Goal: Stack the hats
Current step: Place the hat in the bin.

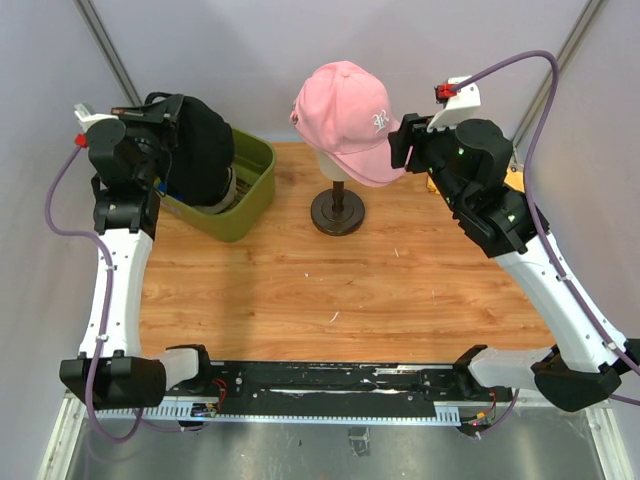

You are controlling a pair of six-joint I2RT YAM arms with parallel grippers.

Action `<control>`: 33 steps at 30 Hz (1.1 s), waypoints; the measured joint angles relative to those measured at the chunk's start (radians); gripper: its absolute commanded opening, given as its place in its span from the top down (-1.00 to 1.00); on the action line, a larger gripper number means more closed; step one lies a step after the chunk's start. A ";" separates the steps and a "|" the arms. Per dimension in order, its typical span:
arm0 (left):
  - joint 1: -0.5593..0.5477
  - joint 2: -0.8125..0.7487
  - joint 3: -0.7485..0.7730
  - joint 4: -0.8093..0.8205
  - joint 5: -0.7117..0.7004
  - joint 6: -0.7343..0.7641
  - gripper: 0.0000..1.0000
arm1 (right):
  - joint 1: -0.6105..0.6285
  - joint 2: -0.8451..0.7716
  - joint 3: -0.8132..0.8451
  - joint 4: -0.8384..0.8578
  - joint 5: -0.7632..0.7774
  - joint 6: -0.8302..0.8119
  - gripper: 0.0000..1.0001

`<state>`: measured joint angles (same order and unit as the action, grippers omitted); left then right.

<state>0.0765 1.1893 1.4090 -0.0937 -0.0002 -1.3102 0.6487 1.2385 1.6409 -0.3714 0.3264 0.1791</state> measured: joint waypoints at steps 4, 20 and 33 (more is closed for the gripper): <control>0.000 0.019 -0.106 0.069 0.039 -0.025 0.99 | 0.000 0.000 -0.001 0.001 0.000 0.000 -0.17; 0.048 0.102 -0.197 0.018 0.061 0.022 0.61 | 0.226 0.056 -0.012 0.063 0.008 -0.055 -0.20; 0.071 0.063 -0.191 -0.078 0.010 0.109 0.39 | 0.306 0.108 -0.012 0.069 0.034 -0.084 -0.21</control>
<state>0.1474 1.2518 1.2179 -0.1719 0.0101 -1.2015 0.9546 1.3460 1.6287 -0.3027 0.3599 0.0952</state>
